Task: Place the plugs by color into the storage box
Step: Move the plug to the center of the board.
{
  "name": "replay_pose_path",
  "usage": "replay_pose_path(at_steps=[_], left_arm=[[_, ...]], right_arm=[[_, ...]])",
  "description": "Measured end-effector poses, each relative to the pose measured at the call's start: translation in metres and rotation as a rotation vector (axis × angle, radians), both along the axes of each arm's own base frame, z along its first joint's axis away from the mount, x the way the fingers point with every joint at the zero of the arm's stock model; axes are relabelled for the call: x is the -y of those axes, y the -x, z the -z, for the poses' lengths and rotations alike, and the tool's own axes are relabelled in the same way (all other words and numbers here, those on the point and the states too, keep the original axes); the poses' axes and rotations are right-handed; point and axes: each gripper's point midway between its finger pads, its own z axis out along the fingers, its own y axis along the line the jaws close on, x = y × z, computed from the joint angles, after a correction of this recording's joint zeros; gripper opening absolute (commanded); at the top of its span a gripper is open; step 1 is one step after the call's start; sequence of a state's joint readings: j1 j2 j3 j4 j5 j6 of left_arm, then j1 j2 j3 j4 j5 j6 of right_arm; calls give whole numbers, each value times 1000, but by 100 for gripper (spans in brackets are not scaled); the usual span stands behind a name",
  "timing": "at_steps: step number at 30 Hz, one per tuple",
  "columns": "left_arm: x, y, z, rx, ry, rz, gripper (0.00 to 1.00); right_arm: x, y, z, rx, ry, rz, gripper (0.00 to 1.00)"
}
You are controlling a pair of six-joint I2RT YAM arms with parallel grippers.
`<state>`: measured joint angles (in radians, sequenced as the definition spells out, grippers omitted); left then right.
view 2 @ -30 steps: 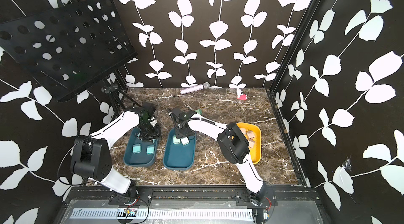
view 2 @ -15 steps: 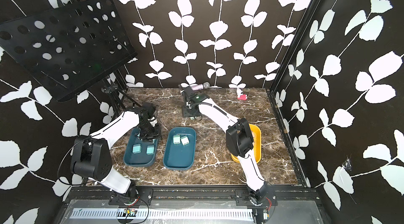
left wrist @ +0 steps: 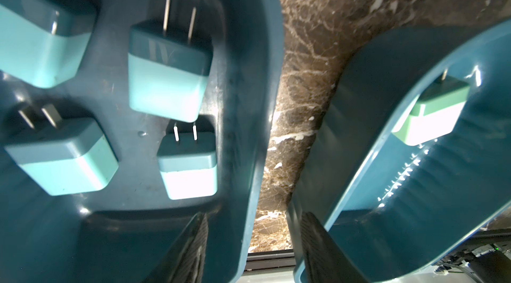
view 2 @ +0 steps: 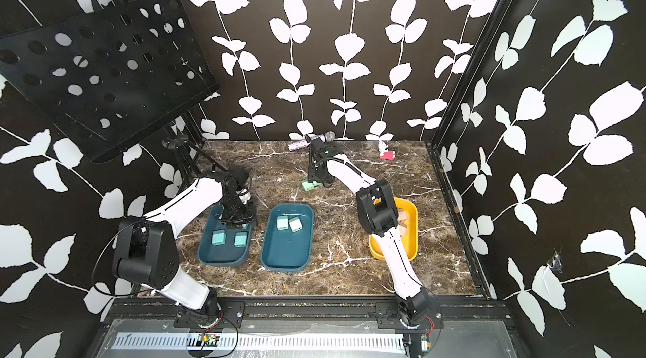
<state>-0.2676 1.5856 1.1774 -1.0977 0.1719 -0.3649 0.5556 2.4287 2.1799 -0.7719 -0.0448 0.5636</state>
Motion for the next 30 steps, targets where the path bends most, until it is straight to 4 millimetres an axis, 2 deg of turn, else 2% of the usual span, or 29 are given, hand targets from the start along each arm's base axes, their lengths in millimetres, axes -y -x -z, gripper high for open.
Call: replay_pose_path(at_steps=[8,14,22,30], left_arm=[[-3,7,-1,-23,-15,0,56],[-5,9,-4,-22,-18,0,56],[-4,6,-10,-11,-16,0,56],[-1,-4,-18,20,-6,0,56]], right_arm=[[3,-18,14,8,-25,25,62],[3,-29,15,29,-37,40,60],[0,-26,19,13,-51,29,59],[-2,-24,25,18,-75,25,51]])
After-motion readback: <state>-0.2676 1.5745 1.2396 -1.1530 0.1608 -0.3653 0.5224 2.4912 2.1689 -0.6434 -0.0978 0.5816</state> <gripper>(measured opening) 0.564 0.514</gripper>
